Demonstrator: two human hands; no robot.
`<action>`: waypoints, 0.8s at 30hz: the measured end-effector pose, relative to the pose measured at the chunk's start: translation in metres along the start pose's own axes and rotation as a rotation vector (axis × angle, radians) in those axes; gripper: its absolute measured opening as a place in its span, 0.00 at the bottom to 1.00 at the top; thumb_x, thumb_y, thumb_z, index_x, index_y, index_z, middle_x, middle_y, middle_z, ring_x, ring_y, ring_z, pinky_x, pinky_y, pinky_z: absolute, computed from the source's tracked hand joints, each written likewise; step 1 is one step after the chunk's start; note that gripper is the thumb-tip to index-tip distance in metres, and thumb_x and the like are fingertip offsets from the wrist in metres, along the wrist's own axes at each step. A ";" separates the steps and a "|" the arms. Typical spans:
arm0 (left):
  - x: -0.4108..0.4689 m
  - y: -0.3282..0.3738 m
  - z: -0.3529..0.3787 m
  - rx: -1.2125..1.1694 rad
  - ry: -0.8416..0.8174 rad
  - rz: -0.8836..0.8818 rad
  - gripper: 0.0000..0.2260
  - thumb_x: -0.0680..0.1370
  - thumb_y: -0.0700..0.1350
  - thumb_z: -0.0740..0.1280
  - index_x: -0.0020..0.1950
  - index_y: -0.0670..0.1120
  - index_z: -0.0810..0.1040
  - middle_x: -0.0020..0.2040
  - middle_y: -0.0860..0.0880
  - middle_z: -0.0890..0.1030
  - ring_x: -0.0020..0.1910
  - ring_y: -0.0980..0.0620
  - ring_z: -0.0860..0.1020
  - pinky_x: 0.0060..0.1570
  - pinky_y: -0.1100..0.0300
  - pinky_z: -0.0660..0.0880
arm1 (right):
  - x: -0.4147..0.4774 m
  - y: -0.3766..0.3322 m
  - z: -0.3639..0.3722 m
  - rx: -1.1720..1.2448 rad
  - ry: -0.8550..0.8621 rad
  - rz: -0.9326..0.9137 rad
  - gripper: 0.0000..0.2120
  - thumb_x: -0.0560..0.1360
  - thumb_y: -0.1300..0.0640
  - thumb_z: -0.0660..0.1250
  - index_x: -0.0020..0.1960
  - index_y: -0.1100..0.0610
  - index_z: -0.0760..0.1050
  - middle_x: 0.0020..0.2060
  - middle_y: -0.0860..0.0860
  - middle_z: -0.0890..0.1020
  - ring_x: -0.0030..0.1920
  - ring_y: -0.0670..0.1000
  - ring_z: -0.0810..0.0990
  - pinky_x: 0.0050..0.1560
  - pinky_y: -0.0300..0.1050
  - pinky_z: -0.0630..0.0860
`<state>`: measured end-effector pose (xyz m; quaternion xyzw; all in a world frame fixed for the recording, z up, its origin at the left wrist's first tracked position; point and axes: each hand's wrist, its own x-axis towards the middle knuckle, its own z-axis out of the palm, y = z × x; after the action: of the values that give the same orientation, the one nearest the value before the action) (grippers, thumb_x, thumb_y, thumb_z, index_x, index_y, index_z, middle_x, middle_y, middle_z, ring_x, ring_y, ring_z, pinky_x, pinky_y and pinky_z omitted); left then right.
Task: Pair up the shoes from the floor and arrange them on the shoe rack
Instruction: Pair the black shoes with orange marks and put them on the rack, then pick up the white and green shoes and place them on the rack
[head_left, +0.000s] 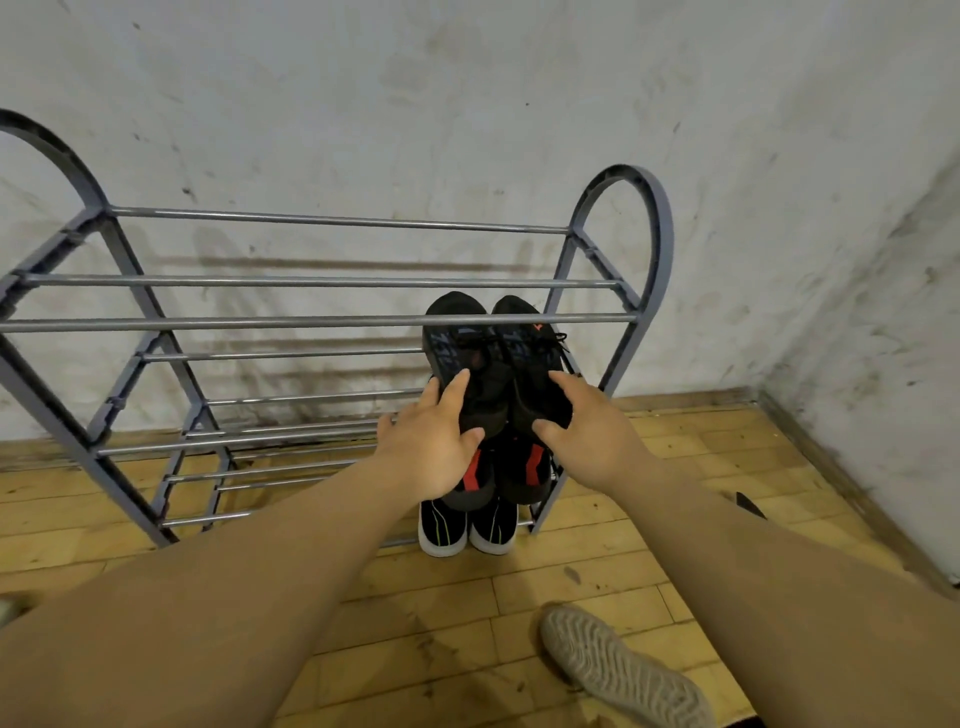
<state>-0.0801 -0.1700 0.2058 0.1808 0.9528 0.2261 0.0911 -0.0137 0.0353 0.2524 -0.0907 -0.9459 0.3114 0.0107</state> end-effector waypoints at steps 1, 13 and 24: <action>-0.003 0.003 0.000 0.008 0.026 0.006 0.35 0.82 0.62 0.58 0.82 0.61 0.41 0.84 0.47 0.56 0.79 0.40 0.62 0.75 0.35 0.60 | -0.005 0.002 -0.005 -0.016 -0.003 0.003 0.32 0.80 0.50 0.69 0.81 0.49 0.62 0.74 0.52 0.72 0.71 0.53 0.71 0.66 0.46 0.70; -0.080 0.070 0.023 0.268 0.024 0.200 0.36 0.81 0.62 0.61 0.83 0.57 0.46 0.82 0.43 0.52 0.80 0.40 0.52 0.79 0.41 0.52 | -0.063 0.079 -0.067 -0.048 -0.312 0.369 0.39 0.75 0.39 0.74 0.80 0.49 0.66 0.77 0.55 0.70 0.72 0.57 0.72 0.62 0.48 0.71; -0.105 0.137 0.033 0.036 -0.156 0.386 0.36 0.81 0.63 0.64 0.83 0.59 0.50 0.78 0.54 0.61 0.77 0.48 0.60 0.73 0.50 0.64 | -0.097 0.182 -0.153 0.311 0.072 0.655 0.38 0.75 0.44 0.76 0.80 0.50 0.65 0.77 0.55 0.69 0.73 0.61 0.71 0.69 0.58 0.73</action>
<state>0.0657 -0.0832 0.2503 0.3784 0.8945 0.2077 0.1162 0.1230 0.2512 0.2715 -0.3972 -0.8070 0.4350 -0.0427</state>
